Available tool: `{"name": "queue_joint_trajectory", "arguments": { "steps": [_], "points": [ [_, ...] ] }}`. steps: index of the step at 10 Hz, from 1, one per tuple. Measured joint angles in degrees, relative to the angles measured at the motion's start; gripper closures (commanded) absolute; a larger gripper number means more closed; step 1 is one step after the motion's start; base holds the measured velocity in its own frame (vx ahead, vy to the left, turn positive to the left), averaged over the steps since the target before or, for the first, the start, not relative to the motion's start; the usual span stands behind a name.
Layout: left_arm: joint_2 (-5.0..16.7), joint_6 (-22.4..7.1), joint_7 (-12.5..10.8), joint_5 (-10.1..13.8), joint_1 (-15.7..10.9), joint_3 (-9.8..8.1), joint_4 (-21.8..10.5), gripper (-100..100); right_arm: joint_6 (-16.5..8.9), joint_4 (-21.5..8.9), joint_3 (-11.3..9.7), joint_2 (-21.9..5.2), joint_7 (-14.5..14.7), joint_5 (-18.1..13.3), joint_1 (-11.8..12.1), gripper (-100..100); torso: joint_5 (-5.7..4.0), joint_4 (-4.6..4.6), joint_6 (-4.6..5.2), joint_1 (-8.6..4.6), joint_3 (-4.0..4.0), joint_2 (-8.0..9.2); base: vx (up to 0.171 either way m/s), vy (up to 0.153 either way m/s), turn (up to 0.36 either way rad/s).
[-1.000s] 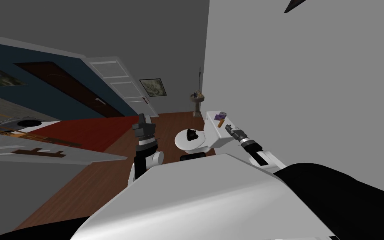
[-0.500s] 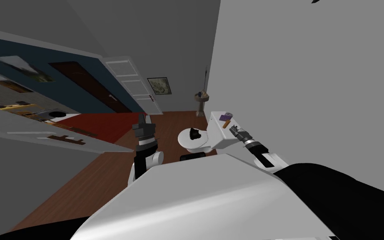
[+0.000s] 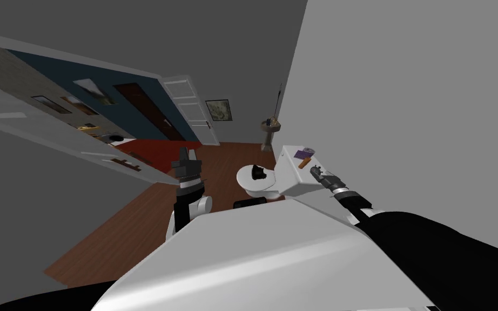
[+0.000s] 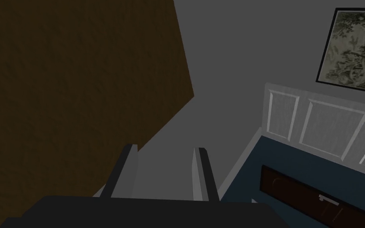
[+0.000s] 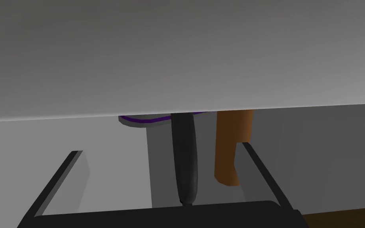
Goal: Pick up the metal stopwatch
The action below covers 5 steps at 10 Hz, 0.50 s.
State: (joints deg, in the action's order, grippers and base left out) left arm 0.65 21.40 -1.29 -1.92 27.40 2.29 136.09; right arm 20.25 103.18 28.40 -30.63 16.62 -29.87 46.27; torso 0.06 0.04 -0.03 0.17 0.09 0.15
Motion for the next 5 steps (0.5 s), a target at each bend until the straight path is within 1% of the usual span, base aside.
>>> {"name": "queue_joint_trajectory", "arguments": {
  "steps": [1,2,3,4,5],
  "points": [
    [0.0,0.0,0.0,0.0,0.0,0.00,0.0,0,0.8,-1.9,1.3,-0.3,-0.3,0.0,-0.3,-100,-0.03,0.00,0.00,-0.09,-0.01,-0.01,-0.013,0.012,0.097],
    [0.0,0.0,0.0,0.0,0.0,-0.01,0.0,0,1.4,-3.4,2.1,-0.1,-0.3,0.1,-0.1,-100,-0.05,-0.01,0.04,-0.18,-0.02,-0.04,-0.025,0.066,0.269],
    [0.0,0.0,0.0,0.0,0.0,0.00,0.0,0,2.5,-4.3,3.7,0.5,-0.6,0.2,0.8,-100,-0.02,0.00,-0.01,-0.01,-0.01,-0.02,-0.020,0.077,0.292],
    [0.0,0.0,0.0,0.0,0.0,0.00,0.0,0,3.7,-5.9,5.4,0.5,-0.8,0.3,0.6,-100,0.00,-0.01,0.00,0.03,-0.02,-0.04,-0.007,0.041,0.159],
    [0.0,0.0,0.0,0.0,0.0,-0.01,0.0,0,5.0,-8.2,6.5,0.5,-0.7,0.3,0.1,-100,-0.03,-0.02,0.03,-0.07,-0.04,-0.07,-0.003,0.002,0.032]
  ]
}}
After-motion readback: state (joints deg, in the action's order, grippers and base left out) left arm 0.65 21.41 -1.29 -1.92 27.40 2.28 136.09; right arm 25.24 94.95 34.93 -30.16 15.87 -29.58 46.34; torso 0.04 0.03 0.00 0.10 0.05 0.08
